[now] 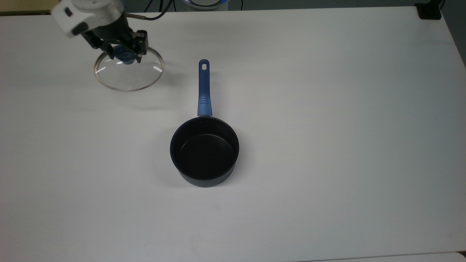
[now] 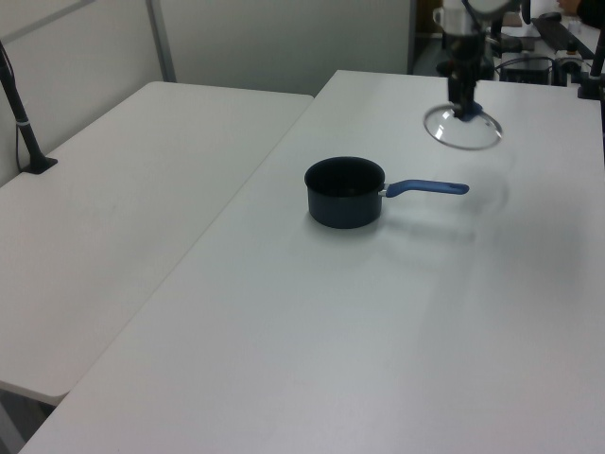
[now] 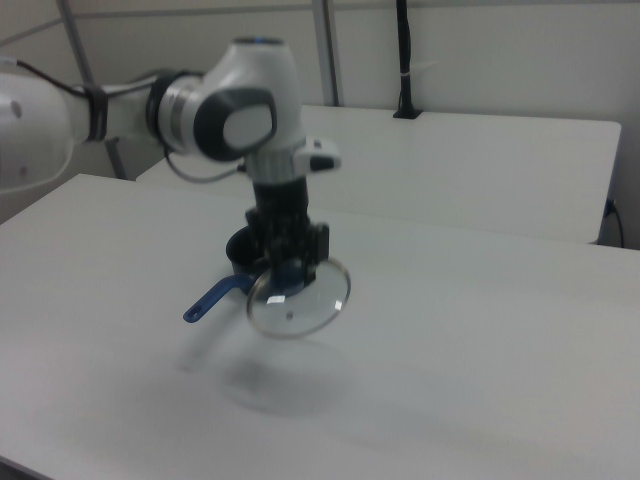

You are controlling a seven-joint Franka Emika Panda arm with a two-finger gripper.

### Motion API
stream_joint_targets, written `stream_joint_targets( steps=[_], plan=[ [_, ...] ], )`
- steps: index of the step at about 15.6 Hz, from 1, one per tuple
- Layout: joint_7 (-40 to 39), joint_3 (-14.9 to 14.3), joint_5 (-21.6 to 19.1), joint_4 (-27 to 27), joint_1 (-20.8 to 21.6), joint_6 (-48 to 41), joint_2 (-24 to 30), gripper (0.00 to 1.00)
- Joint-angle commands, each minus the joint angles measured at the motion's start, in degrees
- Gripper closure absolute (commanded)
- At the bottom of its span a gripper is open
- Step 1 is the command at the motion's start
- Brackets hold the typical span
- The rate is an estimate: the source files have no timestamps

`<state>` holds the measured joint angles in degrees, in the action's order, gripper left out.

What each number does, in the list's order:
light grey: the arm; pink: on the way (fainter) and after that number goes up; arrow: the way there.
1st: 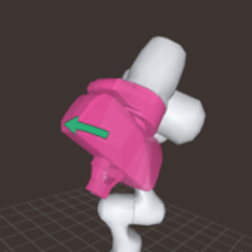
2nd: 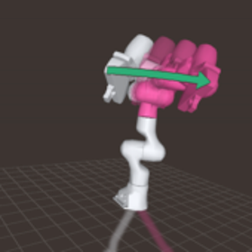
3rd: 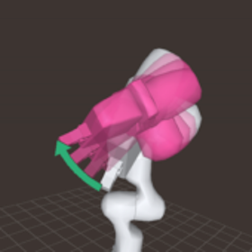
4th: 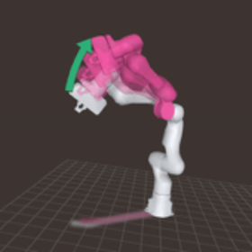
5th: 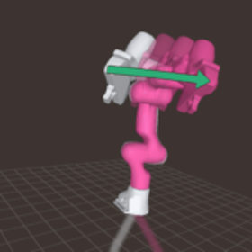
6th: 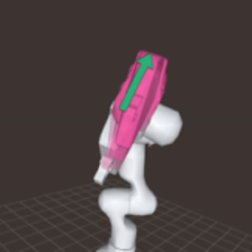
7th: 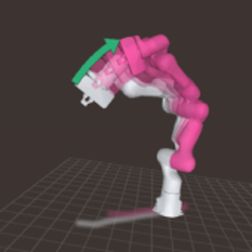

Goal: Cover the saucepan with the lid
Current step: 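Carry the lifted lid over the saucepan opening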

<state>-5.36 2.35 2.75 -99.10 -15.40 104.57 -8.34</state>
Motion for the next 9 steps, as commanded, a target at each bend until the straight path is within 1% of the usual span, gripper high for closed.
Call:
stream_joint_targets(
  steps=[1,3,5,7,9],
  plan=[
    [10.87,-0.06,0.24,20.84,6.16,-8.22,-13.43,0.65],
    [16.05,0.11,0.15,22.98,8.79,-7.19,-14.94,0.65],
    [21.24,-0.41,0.06,25.78,11.96,-6.74,-16.96,0.65],
    [27.47,-0.59,-0.03,29.56,14.07,-7.09,-20.12,0.65],
    [33.02,-0.76,-1.34,32.37,16.0,-7.27,-23.1,0.66]
  ],
)
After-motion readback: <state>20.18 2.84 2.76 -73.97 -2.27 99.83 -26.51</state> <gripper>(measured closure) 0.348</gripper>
